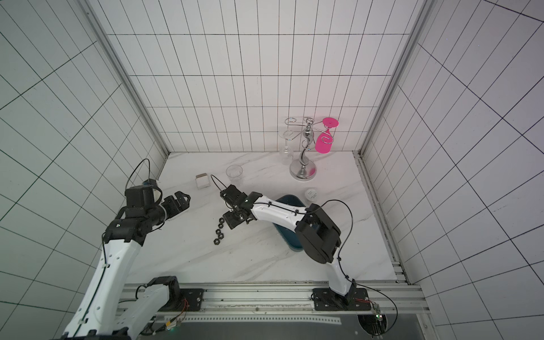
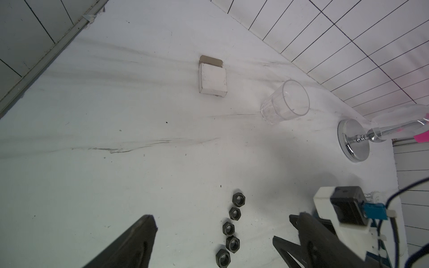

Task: Put the nuts on the desktop into the storage box
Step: Pick up the nut from the center of the board.

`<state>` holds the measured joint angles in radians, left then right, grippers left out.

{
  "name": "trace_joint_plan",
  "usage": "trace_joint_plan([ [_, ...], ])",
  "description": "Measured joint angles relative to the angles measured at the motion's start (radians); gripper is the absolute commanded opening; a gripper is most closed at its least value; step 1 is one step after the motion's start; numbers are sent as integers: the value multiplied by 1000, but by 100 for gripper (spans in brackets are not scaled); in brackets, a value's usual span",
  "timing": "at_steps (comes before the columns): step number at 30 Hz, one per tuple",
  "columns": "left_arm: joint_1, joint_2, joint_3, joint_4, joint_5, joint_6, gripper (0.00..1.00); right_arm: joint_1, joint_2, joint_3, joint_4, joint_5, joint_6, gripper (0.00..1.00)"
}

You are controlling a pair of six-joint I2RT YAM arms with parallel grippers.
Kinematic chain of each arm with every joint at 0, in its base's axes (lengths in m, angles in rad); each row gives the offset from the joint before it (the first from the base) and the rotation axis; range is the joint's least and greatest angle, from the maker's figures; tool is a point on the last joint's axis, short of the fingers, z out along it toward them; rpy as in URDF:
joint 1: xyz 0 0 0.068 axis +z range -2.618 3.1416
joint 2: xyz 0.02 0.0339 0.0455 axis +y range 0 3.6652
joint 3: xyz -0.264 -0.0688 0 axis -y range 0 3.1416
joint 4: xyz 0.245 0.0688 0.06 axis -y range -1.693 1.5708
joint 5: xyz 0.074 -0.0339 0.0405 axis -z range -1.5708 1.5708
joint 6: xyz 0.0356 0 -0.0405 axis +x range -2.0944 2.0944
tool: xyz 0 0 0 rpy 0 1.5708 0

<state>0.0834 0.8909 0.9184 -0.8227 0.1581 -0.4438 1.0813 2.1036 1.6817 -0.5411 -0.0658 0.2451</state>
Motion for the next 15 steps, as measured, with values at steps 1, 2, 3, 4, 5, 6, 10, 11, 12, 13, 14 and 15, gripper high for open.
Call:
trace_joint_plan([
  [1,3,0,0,-5,-9,0,99,3,35,40,-11,5,3,63],
  [2,7,0,0,-9,-20,0,99,6,69,82,-25,15,4,64],
  [3,14,-1,0,-12,-30,0,99,8,93,113,-33,21,5,64],
  [4,25,0,0,-15,-39,1,99,11,119,148,-46,26,6,64],
  [5,39,0,0,-18,-47,4,99,14,145,185,-58,32,6,64],
  [6,50,2,0,-22,-51,6,98,14,165,214,-68,35,6,64],
  [10,110,18,0,-35,-54,11,99,20,245,317,-104,48,5,64],
  [11,121,20,0,-37,-54,11,98,20,262,337,-114,49,5,64],
  [12,129,22,0,-37,-53,12,99,21,279,356,-121,50,3,63],
  [13,136,22,0,-38,-52,14,99,21,295,373,-129,51,1,63],
  [14,142,22,0,-39,-51,15,99,21,309,388,-139,52,-2,62],
  [15,145,22,0,-39,-50,16,98,21,322,403,-150,53,-6,61],
])
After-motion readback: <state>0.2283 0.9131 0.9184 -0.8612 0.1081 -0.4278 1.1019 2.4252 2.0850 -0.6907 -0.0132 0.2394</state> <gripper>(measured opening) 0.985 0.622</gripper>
